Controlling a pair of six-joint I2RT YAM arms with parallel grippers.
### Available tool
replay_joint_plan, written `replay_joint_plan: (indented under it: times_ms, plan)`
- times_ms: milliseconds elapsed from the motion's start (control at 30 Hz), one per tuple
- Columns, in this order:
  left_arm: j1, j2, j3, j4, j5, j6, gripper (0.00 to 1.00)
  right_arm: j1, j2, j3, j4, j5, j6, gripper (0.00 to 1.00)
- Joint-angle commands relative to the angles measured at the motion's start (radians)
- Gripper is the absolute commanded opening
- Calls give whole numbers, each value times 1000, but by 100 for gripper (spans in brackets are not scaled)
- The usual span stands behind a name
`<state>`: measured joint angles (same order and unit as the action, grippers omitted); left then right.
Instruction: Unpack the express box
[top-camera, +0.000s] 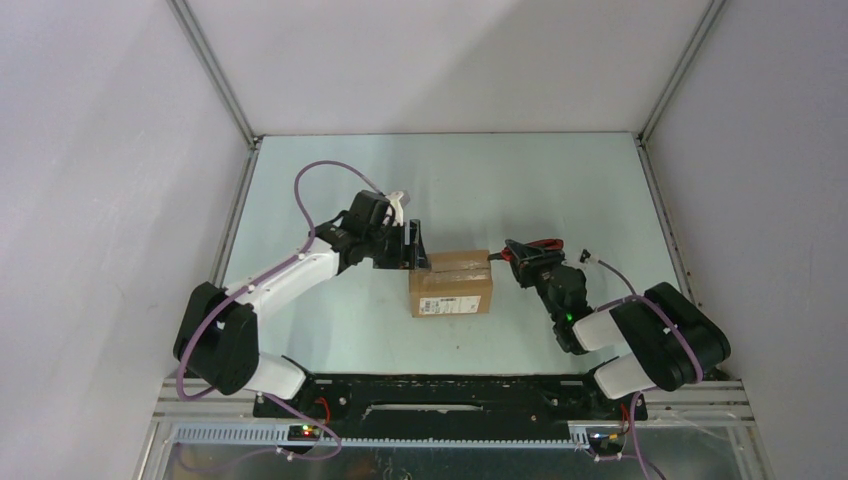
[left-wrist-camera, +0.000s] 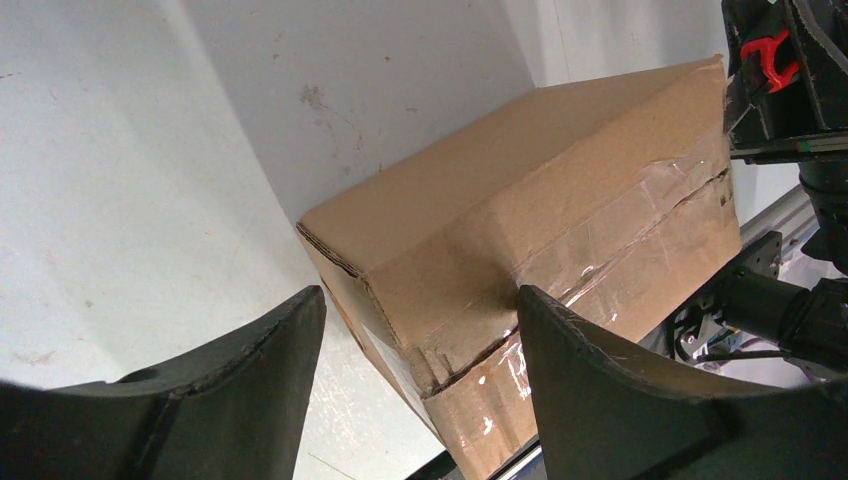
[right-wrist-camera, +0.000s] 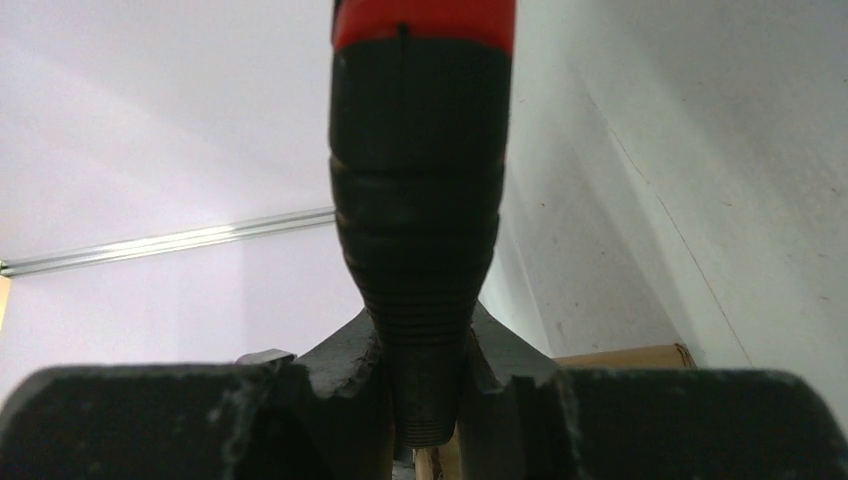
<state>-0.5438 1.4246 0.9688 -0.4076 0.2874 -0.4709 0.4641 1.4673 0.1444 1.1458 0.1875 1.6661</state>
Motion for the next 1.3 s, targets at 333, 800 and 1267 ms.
replay_joint_plan:
  times_ms: [333,800,1267]
  plan:
    - [-8,3,-1,-6,-36,12,74,-49,13,-11,76,-7,-21,0]
    - [-10,-1,-8,-6,-36,9,74,-36,10,10,78,-5,-6,0]
    - [-13,-5,-12,-5,-36,8,74,-15,10,17,76,8,-4,0]
